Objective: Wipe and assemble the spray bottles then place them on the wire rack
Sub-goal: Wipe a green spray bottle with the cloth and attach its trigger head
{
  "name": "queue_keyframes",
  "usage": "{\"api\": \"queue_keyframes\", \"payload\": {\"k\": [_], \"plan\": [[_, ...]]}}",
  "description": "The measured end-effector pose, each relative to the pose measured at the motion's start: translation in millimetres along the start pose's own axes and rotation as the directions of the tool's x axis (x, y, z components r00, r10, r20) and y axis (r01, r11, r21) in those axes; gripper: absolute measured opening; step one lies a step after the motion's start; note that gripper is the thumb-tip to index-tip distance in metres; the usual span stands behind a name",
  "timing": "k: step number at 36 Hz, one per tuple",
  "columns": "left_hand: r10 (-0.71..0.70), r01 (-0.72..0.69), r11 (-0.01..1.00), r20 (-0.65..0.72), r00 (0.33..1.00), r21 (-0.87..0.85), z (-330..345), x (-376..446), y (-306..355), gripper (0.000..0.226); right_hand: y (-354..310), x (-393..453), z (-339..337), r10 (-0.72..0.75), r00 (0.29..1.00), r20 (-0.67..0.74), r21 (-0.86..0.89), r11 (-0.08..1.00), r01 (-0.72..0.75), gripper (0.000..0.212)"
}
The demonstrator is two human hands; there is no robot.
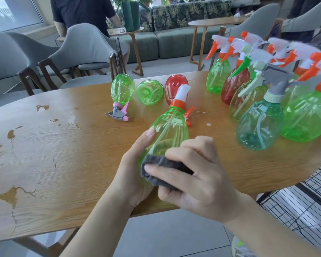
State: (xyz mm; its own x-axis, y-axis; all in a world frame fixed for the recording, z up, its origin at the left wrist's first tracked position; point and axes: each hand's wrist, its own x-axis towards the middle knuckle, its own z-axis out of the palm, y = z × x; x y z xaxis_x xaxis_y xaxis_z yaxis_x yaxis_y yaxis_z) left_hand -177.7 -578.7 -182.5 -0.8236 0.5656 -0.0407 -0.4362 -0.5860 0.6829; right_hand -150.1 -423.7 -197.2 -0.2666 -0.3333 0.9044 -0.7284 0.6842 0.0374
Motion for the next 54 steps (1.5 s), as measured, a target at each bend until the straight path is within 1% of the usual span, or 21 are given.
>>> {"api": "queue_keyframes", "payload": {"k": [3,5,7,9,11,12,16,19,21,24,26,30,32,35,39,42,45,48,50,52,54], "plan": [[0.059,-0.060,0.996,0.025,0.998,0.061,1.8,3.2,0.2,0.053,7.7,7.2,-3.4,0.124,0.991,-0.043,0.034,0.992,-0.123,0.021],[0.094,-0.092,0.991,-0.009,0.996,0.100,1.2,4.8,-0.5,0.063,15.6,11.6,-5.6,0.246,0.968,-0.051,0.081,0.967,-0.242,0.022],[0.104,-0.100,0.987,-0.024,0.994,0.122,-0.6,5.6,-1.7,0.061,23.6,15.9,-8.4,0.387,0.922,-0.027,0.148,0.913,-0.380,0.024],[0.104,-0.098,0.986,-0.035,0.994,0.132,-1.7,4.6,-2.9,0.051,29.7,18.9,-11.4,0.519,0.855,0.008,0.237,0.829,-0.506,0.025],[0.105,-0.100,0.986,-0.032,0.994,0.135,-1.0,4.4,-2.7,0.045,32.5,19.7,-13.4,0.590,0.807,0.028,0.300,0.765,-0.570,0.025],[0.102,-0.097,0.985,-0.024,0.995,0.141,-0.4,4.0,-2.5,0.047,32.8,19.4,-13.7,0.606,0.795,0.030,0.317,0.749,-0.582,0.024],[0.074,-0.070,0.979,-0.013,0.997,0.193,-2.0,2.8,-2.8,0.086,26.8,17.3,-14.0,0.597,0.801,0.047,0.358,0.739,-0.571,0.021],[0.085,-0.075,0.976,-0.039,0.996,0.204,-5.7,3.0,-2.5,0.099,23.8,15.3,-14.7,0.537,0.841,0.061,0.334,0.783,-0.525,0.020],[0.088,-0.076,0.974,-0.049,0.995,0.212,-5.8,3.2,-2.5,0.096,25.9,14.6,-15.0,0.513,0.856,0.060,0.302,0.808,-0.506,0.021],[0.094,-0.073,0.966,-0.074,0.993,0.249,-4.7,3.0,-3.3,0.090,29.6,14.8,-16.1,0.532,0.845,0.043,0.289,0.804,-0.521,0.022],[0.104,-0.077,0.964,-0.095,0.990,0.253,-3.0,2.4,-3.8,0.084,28.1,14.2,-16.4,0.514,0.857,0.035,0.289,0.816,-0.501,0.020],[0.100,-0.066,0.974,-0.152,0.983,0.218,0.8,2.9,-3.1,0.061,14.4,12.0,-13.4,0.356,0.934,0.023,0.241,0.905,-0.351,0.016],[0.058,-0.038,0.985,-0.117,0.991,0.166,1.8,2.4,-2.0,0.044,5.2,9.5,-10.5,0.250,0.967,0.040,0.227,0.941,-0.253,0.016],[-0.015,0.020,0.995,-0.047,0.999,0.098,1.3,-0.2,-1.6,0.042,-2.6,4.0,-6.4,0.106,0.991,0.088,0.176,0.977,-0.120,0.016],[0.015,-0.012,0.996,-0.031,0.999,0.093,2.2,-0.2,-1.6,0.042,3.7,1.6,-7.3,0.018,0.993,0.116,0.101,0.994,-0.030,0.018],[0.050,-0.047,0.993,-0.024,0.998,0.104,3.2,1.6,-2.6,0.043,12.4,5.1,-9.4,0.068,0.995,0.072,0.080,0.994,-0.074,0.018],[0.098,-0.094,0.986,-0.024,0.995,0.136,-0.5,4.8,-2.2,0.043,22.5,8.3,-11.3,0.203,0.979,0.016,0.099,0.974,-0.203,0.019],[0.085,-0.078,0.981,-0.029,0.996,0.175,-2.2,5.1,-2.0,0.065,33.8,9.7,-12.9,0.390,0.921,0.005,0.129,0.913,-0.387,0.023],[0.068,-0.067,0.979,-0.001,0.998,0.192,-0.9,4.3,-1.8,0.072,37.0,10.4,-14.1,0.506,0.862,0.005,0.197,0.845,-0.497,0.025],[0.052,-0.053,0.981,0.010,0.999,0.186,0.7,3.8,-1.3,0.074,34.8,11.3,-15.3,0.550,0.835,0.018,0.258,0.804,-0.535,0.026],[0.046,-0.045,0.984,-0.001,0.999,0.173,1.1,3.2,-1.4,0.080,29.0,11.9,-16.2,0.546,0.837,0.030,0.304,0.793,-0.528,0.025]]}}
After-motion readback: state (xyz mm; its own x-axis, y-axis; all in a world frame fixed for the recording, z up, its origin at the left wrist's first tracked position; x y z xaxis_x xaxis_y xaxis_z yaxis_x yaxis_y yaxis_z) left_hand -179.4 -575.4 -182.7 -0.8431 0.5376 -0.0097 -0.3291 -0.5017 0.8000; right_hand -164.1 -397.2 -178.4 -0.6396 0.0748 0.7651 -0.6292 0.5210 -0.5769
